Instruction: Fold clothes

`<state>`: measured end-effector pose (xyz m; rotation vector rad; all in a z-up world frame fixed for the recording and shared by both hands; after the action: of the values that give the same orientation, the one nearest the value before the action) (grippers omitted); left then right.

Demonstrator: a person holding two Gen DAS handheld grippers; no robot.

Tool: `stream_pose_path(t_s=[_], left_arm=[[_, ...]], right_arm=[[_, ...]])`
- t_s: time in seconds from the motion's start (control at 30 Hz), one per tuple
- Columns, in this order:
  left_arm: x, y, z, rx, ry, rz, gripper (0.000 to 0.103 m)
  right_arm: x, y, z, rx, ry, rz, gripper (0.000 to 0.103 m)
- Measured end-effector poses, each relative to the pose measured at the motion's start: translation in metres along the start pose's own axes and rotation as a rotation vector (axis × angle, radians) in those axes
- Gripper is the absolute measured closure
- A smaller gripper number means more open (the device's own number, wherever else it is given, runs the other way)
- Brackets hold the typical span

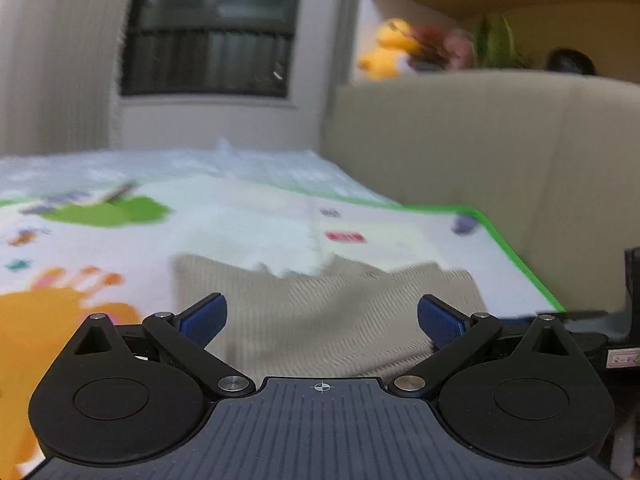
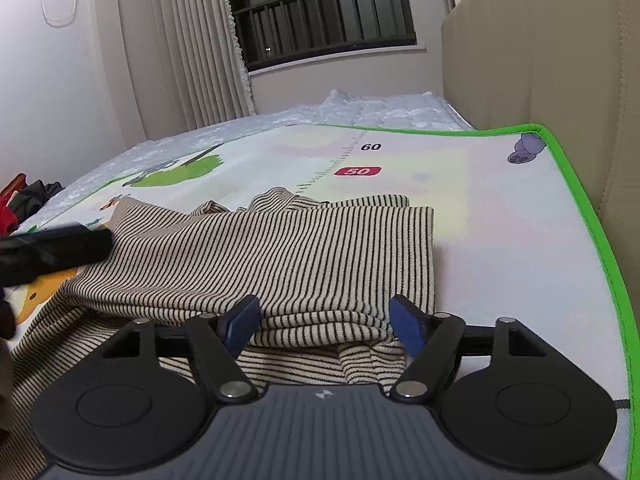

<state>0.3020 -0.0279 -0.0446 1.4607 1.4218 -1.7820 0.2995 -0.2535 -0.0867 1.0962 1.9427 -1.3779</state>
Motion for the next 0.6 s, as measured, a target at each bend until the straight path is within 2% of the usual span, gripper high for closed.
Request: stream_pose_path(t_s=[0.07,0.1,0.17,0.2,0.23,0.27,0.3,0.33,0.4,0.47,0.5,0.53,0.6], left_arm=[[0.009,0.019,-0.003,0.005,-0.013,-0.07,0.0],[0.013,0.028,-0.005,0.008,-0.02,-0.104,0.0],[0.016,0.034,-0.011,0.013,-0.055,-0.12,0.0],[0.017,0.035,-0.013,0.013,-0.065,-0.12,0.0],[0.017,0.035,-0.013,0.011,-0.067,-0.12,0.0],[0.018,0.035,-0.014,0.01,-0.07,-0.121,0.0],[0.018,0.034,-0.014,0.009,-0.075,-0.118,0.0],[0.019,0.032,-0.015,0.008,-0.085,-0.113,0.0],[0.022,0.029,-0.018,0.009,-0.112,-0.102,0.0],[0.023,0.025,-0.022,0.018,-0.141,-0.089,0.0],[0.024,0.024,-0.024,0.022,-0.152,-0.083,0.0],[0.025,0.023,-0.026,0.025,-0.16,-0.078,0.0],[0.025,0.021,-0.028,0.027,-0.172,-0.069,0.0]], right_arm=[[0.0,-0.001,-0.003,-0.001,-0.014,-0.019,0.016],[0.0,-0.002,-0.004,-0.003,-0.016,-0.032,0.016],[-0.003,-0.008,-0.006,0.004,-0.018,-0.039,0.016],[-0.006,-0.012,-0.009,0.001,-0.028,-0.023,0.02],[-0.009,-0.017,-0.011,-0.003,-0.039,-0.006,0.033],[-0.012,-0.021,-0.014,-0.006,-0.05,0.011,0.054],[-0.017,-0.024,-0.015,-0.002,-0.051,0.022,0.061],[-0.021,-0.026,-0.016,0.002,-0.051,0.033,0.063],[-0.029,-0.022,-0.011,-0.004,-0.028,0.025,0.063],[-0.027,-0.006,0.0,0.031,-0.009,-0.024,0.063],[-0.024,0.004,0.008,0.056,-0.003,-0.06,0.06],[-0.022,0.01,0.016,0.063,0.016,-0.078,0.048],[-0.025,0.014,0.033,0.024,0.127,-0.103,0.047]])
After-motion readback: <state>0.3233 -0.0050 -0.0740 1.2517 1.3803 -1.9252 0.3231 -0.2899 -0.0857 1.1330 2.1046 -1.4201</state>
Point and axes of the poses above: each gripper's, at about its wrist camera, not at the fingertips, and y roughly the way its jaws point, z to its right, x to its underside, the point moved 2 cm from there along y, roughly the way its jaws point, and after that the axes turned 12 degrees about y, right-handed, at the moved point
